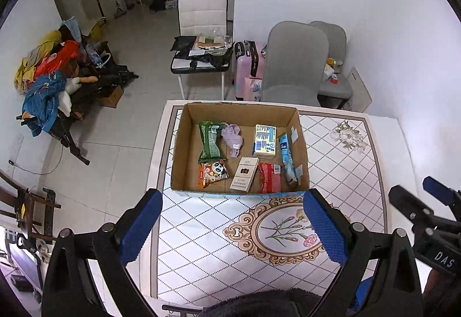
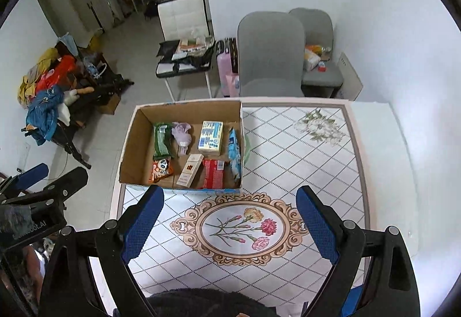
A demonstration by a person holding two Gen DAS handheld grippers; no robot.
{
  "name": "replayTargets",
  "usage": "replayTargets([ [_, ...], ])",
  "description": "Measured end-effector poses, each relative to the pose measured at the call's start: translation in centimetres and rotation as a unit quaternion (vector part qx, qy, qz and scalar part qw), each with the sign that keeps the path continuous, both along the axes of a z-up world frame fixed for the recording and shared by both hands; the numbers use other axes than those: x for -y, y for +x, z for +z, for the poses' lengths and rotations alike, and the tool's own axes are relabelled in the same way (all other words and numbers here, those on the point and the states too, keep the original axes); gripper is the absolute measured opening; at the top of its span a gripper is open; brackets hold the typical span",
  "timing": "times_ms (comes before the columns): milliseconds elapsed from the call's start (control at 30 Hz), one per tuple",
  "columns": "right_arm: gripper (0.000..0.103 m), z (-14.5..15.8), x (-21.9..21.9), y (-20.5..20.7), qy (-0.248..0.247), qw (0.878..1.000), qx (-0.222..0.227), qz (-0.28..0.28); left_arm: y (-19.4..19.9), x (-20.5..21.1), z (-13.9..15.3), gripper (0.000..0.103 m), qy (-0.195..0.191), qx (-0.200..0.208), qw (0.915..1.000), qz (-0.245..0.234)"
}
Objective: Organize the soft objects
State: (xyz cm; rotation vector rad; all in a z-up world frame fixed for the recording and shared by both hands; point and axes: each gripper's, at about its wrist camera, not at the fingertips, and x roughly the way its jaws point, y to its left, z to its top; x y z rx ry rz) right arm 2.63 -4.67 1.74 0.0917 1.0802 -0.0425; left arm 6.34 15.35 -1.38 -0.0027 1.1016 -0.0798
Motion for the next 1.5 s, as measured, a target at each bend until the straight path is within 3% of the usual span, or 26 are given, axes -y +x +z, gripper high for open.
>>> replayTargets([
  [367,0.095,2.8,0.0,-2.4,-0.017,1.0,0.017,0.002,-2.0,0.1,1.7,0.1,0.005,0.015,0.9998,0.008],
  [1500,0.095,2.8,1.4,-3.1,-0.028,0.999,0.019,-0.028,-2.6,1.4,2.5,0.1,0.006,0.014,0.9999,-0.005],
])
